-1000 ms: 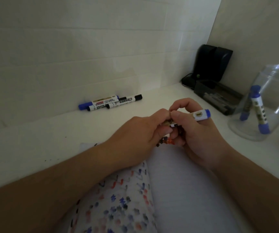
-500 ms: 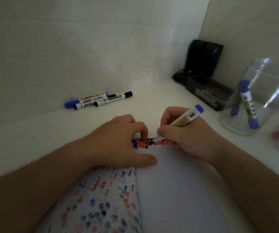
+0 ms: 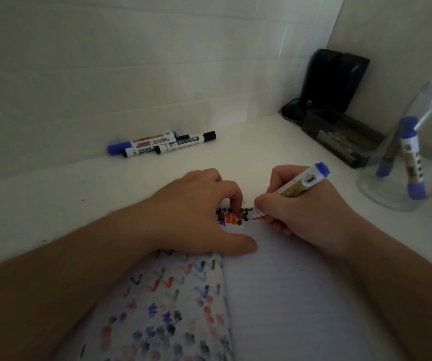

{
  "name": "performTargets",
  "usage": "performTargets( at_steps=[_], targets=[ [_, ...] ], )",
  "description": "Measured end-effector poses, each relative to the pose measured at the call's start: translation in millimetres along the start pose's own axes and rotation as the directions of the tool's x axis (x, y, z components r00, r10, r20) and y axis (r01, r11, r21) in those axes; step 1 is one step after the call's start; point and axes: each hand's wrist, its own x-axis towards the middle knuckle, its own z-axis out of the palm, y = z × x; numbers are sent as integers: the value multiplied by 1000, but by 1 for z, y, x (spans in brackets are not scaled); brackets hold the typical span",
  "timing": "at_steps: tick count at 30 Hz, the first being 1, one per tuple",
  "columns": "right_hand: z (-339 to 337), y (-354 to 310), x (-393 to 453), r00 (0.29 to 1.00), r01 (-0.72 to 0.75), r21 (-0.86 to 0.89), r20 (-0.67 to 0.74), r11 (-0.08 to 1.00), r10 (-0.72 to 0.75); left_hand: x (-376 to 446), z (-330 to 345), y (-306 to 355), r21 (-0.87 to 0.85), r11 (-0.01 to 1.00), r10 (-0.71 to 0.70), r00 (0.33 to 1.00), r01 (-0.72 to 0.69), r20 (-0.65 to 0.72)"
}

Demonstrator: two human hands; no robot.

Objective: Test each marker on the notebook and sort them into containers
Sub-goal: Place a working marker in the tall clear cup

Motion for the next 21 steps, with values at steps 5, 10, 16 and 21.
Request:
performTargets(
  at_steps=[5,10,16,21],
  targets=[
    [1,1,1,1000,8,-44,11,999,-8,1,0,0,9,1000,-5,1000,5,5],
    [2,1,1,999,34,-95,-6,995,-35,1,1,0,8,1000,-3,1000,3,-1],
    [1,0,-1,999,28,-76,19,997,-26,0,0,1,12,1000,-8,1000,7,6],
    [2,-1,-1,999,46,-115,-8,992,-47,1,0,0,14,1000,-9,1000,9,9]
  ],
)
